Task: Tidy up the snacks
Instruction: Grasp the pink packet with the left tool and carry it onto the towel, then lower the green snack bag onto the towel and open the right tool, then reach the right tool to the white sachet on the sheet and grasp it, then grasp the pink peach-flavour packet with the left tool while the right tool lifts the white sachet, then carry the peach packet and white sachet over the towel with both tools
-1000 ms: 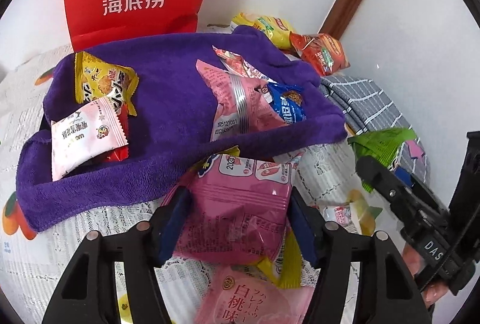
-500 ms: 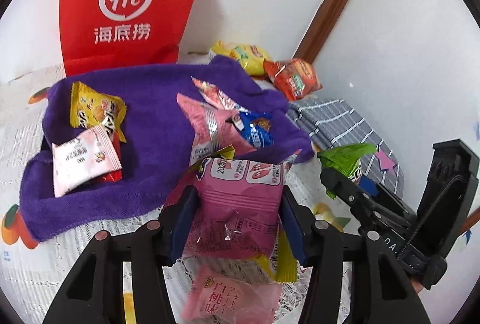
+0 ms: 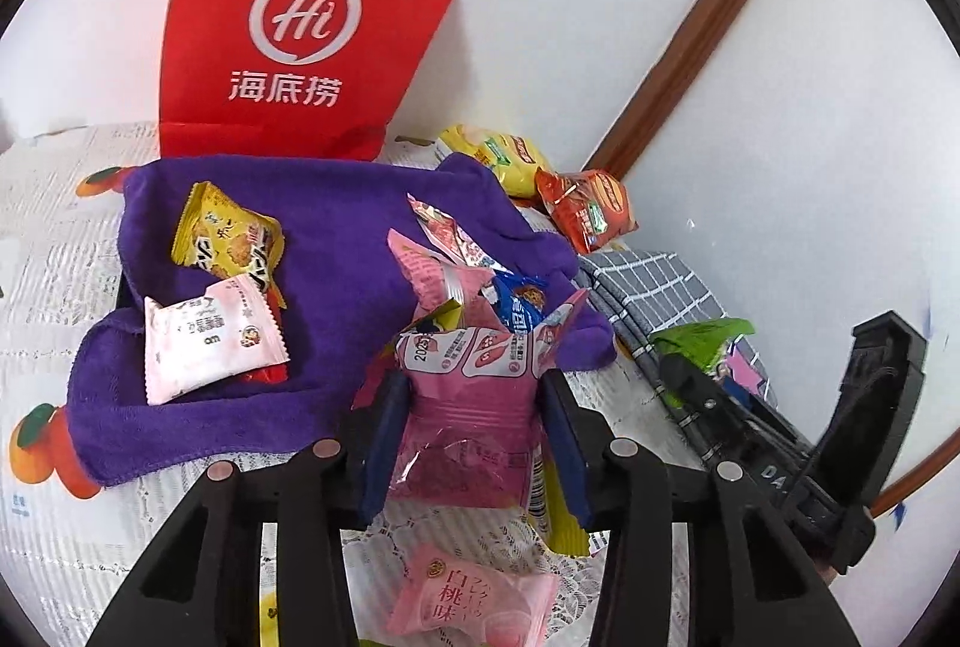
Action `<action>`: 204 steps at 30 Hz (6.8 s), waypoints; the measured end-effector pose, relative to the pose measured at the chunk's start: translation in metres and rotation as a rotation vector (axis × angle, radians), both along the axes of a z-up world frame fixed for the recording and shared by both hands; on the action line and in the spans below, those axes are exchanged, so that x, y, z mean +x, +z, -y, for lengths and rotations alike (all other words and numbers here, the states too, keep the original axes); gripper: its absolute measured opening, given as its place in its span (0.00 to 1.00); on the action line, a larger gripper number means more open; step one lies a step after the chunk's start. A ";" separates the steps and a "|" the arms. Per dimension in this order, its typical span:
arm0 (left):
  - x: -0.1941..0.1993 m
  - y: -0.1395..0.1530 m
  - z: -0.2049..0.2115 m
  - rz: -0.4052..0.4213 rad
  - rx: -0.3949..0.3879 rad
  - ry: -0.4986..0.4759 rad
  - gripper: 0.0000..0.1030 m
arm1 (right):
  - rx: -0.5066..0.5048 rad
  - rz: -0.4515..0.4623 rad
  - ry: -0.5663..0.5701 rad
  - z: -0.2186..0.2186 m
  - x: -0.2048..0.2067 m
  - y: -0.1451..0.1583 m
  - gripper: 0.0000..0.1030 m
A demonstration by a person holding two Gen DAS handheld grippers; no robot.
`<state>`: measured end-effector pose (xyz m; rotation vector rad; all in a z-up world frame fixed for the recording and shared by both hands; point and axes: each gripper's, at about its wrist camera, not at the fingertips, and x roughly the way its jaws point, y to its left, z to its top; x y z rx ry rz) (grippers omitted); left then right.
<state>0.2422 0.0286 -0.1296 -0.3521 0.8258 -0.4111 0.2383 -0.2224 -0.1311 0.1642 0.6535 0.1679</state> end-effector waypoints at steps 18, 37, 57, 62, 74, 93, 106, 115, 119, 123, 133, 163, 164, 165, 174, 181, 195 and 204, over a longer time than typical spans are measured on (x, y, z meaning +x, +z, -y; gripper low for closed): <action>0.012 0.064 -0.048 0.090 0.073 0.152 0.41 | -0.078 0.058 0.023 -0.051 0.057 0.099 0.61; 0.060 0.039 -0.050 0.043 0.122 0.206 0.37 | 0.052 -0.097 0.063 -0.055 0.138 0.023 0.61; 0.055 0.012 -0.038 -0.014 0.088 0.165 0.38 | -0.023 -0.230 0.122 -0.064 0.149 -0.031 0.62; 0.053 0.011 -0.029 -0.012 0.116 0.154 0.38 | -0.039 -0.224 0.135 -0.070 0.146 -0.029 0.62; 0.050 0.014 -0.026 0.012 0.156 0.170 0.50 | 0.045 -0.129 0.110 -0.058 0.134 -0.011 0.69; 0.045 0.018 -0.026 0.027 0.135 0.184 0.51 | 0.033 -0.176 0.097 -0.050 0.091 0.011 0.57; 0.033 0.031 -0.013 0.051 0.139 0.120 0.51 | -0.061 -0.398 -0.102 -0.009 -0.009 -0.028 0.76; 0.030 0.032 -0.004 0.066 0.190 0.081 0.51 | 0.025 -0.506 -0.138 -0.016 -0.017 -0.058 0.79; 0.031 0.032 -0.006 0.057 0.175 0.078 0.51 | -0.021 -0.507 -0.139 -0.029 -0.014 -0.062 0.88; 0.031 0.032 -0.006 0.055 0.173 0.078 0.51 | -0.116 -0.475 -0.132 -0.046 -0.013 -0.069 0.93; 0.031 0.025 0.004 0.042 0.205 0.053 0.51 | -0.231 -0.398 -0.104 -0.053 -0.019 -0.072 0.74; -0.060 -0.044 0.055 -0.086 0.364 -0.206 0.57 | -0.063 -0.341 -0.035 -0.007 -0.062 -0.040 0.33; -0.062 -0.044 0.056 -0.079 0.372 -0.206 0.57 | -0.055 -0.342 -0.038 -0.004 -0.063 -0.040 0.33; -0.064 -0.044 0.057 -0.076 0.378 -0.208 0.57 | -0.045 -0.340 -0.040 -0.002 -0.065 -0.040 0.33; -0.077 -0.055 0.078 -0.057 0.462 -0.300 0.71 | -0.008 -0.337 -0.036 0.006 -0.069 -0.038 0.32; -0.077 -0.052 0.072 -0.044 0.435 -0.254 0.47 | 0.012 -0.337 -0.030 0.010 -0.071 -0.041 0.32; -0.073 -0.025 0.058 -0.014 0.387 -0.163 0.32 | 0.006 -0.339 -0.017 0.010 -0.073 -0.032 0.32; -0.070 0.006 0.046 0.009 0.379 -0.084 0.32 | -0.001 -0.308 0.012 0.000 -0.068 -0.005 0.32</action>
